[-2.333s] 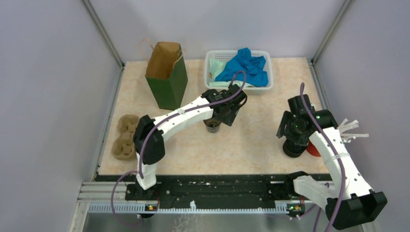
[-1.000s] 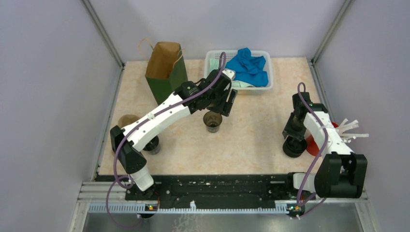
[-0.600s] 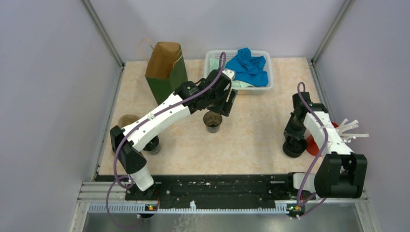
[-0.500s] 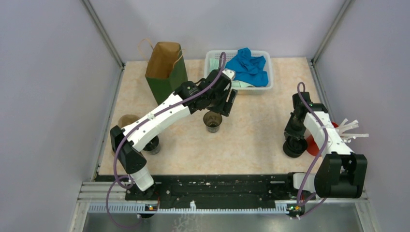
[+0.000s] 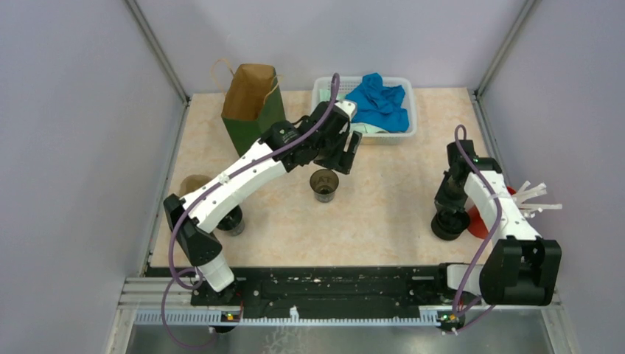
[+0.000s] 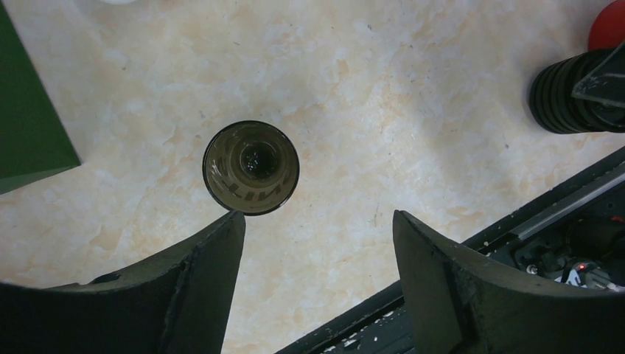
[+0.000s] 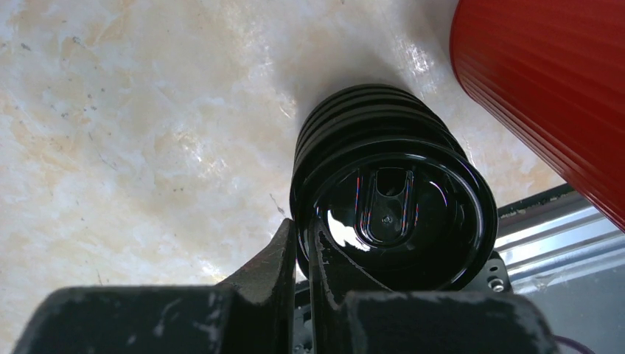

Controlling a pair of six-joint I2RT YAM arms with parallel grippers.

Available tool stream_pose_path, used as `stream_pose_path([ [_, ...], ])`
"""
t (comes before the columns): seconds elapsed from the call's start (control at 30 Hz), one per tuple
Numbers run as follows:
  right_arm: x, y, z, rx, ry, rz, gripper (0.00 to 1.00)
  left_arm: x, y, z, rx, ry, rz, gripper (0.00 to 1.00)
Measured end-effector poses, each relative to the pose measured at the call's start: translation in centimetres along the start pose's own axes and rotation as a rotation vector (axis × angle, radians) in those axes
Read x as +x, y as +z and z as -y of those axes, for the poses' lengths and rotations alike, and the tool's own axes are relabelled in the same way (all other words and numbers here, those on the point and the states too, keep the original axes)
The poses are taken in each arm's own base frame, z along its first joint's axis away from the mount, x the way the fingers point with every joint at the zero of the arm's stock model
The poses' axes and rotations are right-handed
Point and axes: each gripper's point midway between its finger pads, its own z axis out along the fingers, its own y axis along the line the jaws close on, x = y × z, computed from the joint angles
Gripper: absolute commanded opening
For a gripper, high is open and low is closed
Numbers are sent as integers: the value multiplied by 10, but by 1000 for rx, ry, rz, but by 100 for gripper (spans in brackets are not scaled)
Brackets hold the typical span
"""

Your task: Pack the takeout coffee

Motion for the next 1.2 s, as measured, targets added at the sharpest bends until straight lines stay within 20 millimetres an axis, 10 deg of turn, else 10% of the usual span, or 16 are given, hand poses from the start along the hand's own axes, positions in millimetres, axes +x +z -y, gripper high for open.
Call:
stream_pose_path([
  [0.27, -22, -76, -20, -181, -10, 133, 2, -18, -24, 12, 74, -68, 48, 92],
  [0.6, 0, -229, -171, -1239, 114, 22, 4, -39, -104, 25, 446, -354, 221, 98],
  [0.8, 26, -318, -224, -1633, 115, -172, 4, -55, -165, 22, 637, -490, 385, 98],
  [1.0, 30, -379, -236, -1878, 146, -273, 4, -70, -191, 32, 752, -541, 449, 98],
  [1.2, 22, -398, -233, -1962, 195, -313, 4, -69, -183, 35, 789, -599, 426, 98],
])
